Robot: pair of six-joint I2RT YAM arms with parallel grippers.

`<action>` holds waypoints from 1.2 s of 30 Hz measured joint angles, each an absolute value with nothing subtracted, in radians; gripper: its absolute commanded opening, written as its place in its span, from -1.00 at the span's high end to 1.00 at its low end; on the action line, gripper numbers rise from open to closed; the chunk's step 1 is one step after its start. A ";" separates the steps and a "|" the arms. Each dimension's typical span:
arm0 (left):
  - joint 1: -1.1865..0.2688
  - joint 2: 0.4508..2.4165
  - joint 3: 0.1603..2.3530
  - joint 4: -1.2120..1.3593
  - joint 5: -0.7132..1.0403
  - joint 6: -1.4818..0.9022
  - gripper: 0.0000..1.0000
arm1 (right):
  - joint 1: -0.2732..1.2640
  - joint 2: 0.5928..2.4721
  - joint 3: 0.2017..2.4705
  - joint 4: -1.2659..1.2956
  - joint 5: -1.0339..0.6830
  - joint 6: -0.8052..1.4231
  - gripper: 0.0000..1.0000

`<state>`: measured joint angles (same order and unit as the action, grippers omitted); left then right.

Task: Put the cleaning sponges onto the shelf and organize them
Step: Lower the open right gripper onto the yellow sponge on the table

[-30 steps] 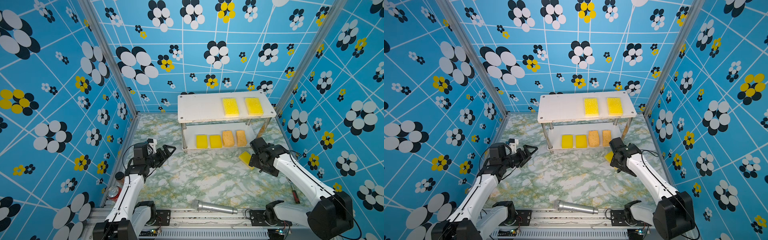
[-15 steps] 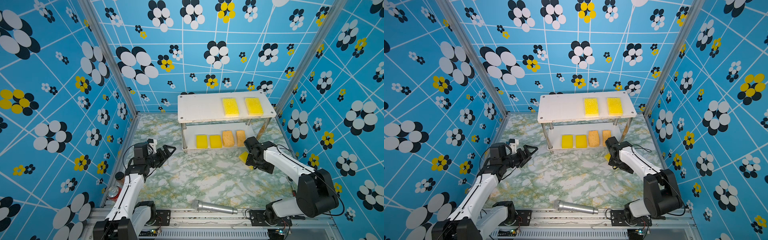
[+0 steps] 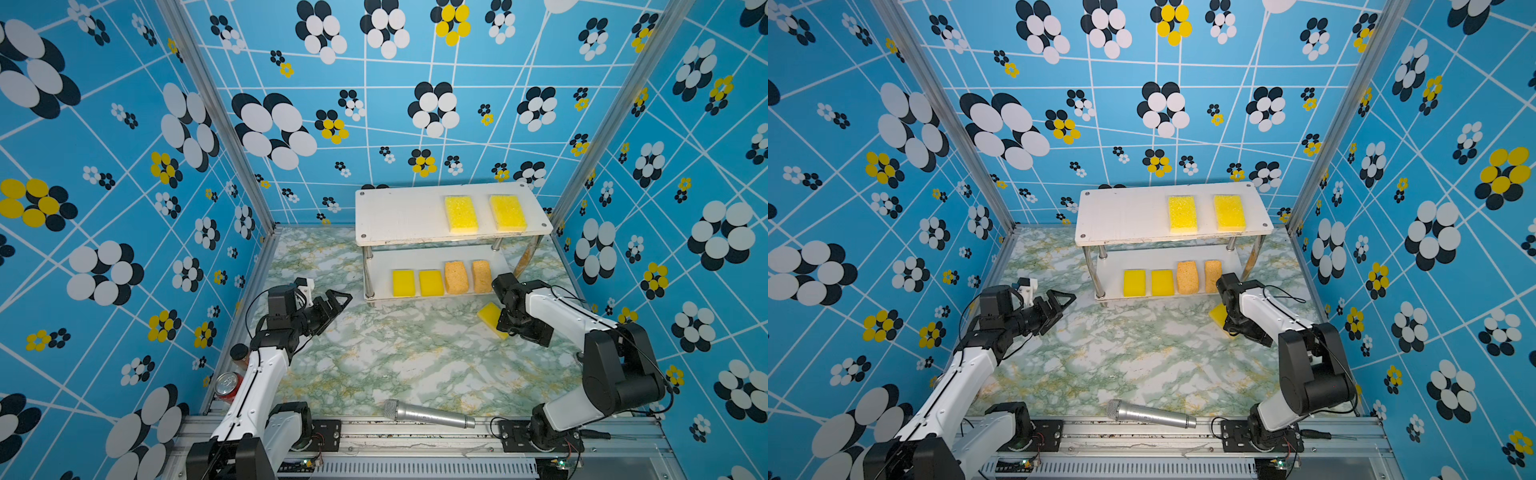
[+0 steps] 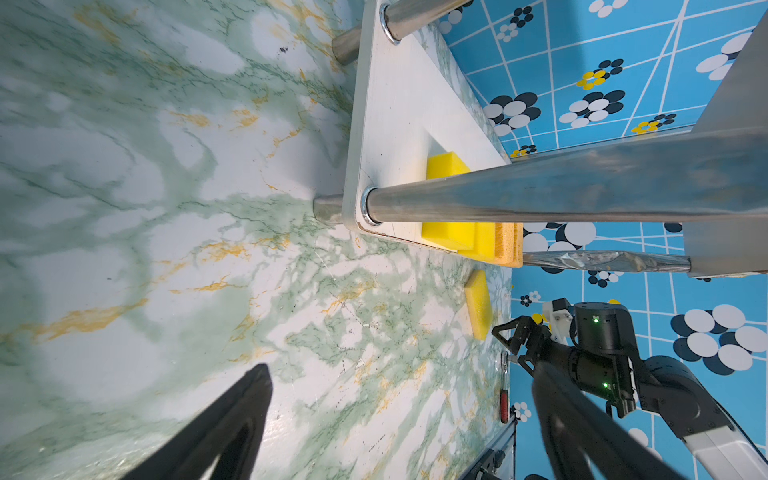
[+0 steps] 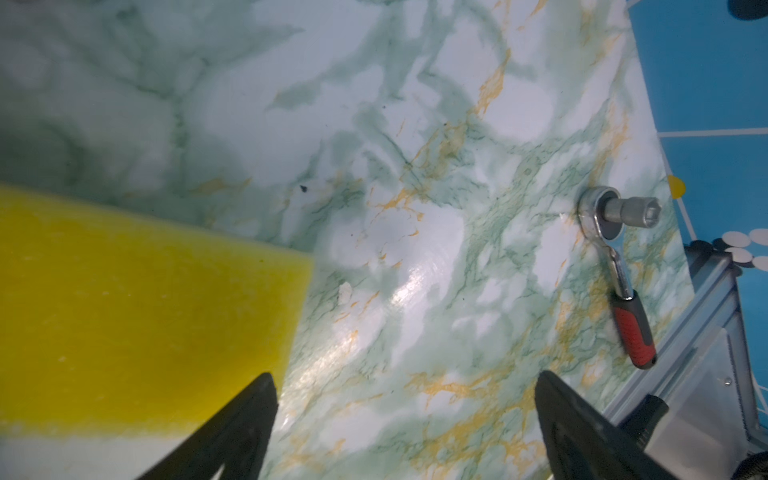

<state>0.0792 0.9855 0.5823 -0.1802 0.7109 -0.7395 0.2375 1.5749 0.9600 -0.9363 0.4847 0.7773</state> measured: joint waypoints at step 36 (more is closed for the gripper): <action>0.079 0.980 0.582 -0.180 0.710 -0.740 -0.98 | 0.305 1.398 0.954 -0.858 0.307 0.724 -0.98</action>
<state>0.0792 0.9802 0.5823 -0.1802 0.7105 -0.7399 0.3050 1.3975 0.9543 -0.8577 0.3073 0.7238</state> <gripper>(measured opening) 0.990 0.990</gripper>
